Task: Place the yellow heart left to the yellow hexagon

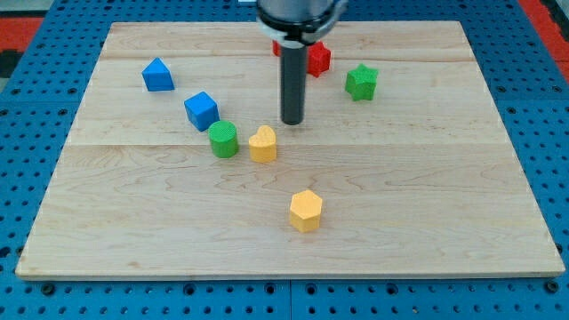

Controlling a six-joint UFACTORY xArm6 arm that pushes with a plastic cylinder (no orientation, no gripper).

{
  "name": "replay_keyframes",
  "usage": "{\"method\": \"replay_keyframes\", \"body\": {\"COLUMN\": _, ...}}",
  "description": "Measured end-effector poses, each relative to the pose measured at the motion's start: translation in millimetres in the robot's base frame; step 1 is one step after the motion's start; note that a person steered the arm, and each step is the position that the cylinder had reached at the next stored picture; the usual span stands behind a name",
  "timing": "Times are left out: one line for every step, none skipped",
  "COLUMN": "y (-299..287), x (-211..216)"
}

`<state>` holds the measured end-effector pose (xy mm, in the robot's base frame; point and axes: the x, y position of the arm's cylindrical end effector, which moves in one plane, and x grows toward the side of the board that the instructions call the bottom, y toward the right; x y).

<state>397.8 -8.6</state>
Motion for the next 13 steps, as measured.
{"method": "replay_keyframes", "body": {"y": -24, "x": 12}}
{"method": "replay_keyframes", "body": {"y": -61, "x": 22}}
{"method": "replay_keyframes", "body": {"y": -49, "x": 4}}
{"method": "replay_keyframes", "body": {"y": -15, "x": -14}}
{"method": "replay_keyframes", "body": {"y": 2, "x": 2}}
{"method": "replay_keyframes", "body": {"y": -47, "x": 21}}
{"method": "replay_keyframes", "body": {"y": -51, "x": 40}}
{"method": "replay_keyframes", "body": {"y": -43, "x": -14}}
{"method": "replay_keyframes", "body": {"y": -8, "x": -13}}
{"method": "replay_keyframes", "body": {"y": -7, "x": 17}}
{"method": "replay_keyframes", "body": {"y": -11, "x": 54}}
{"method": "replay_keyframes", "body": {"y": -19, "x": 85}}
{"method": "replay_keyframes", "body": {"y": -42, "x": 109}}
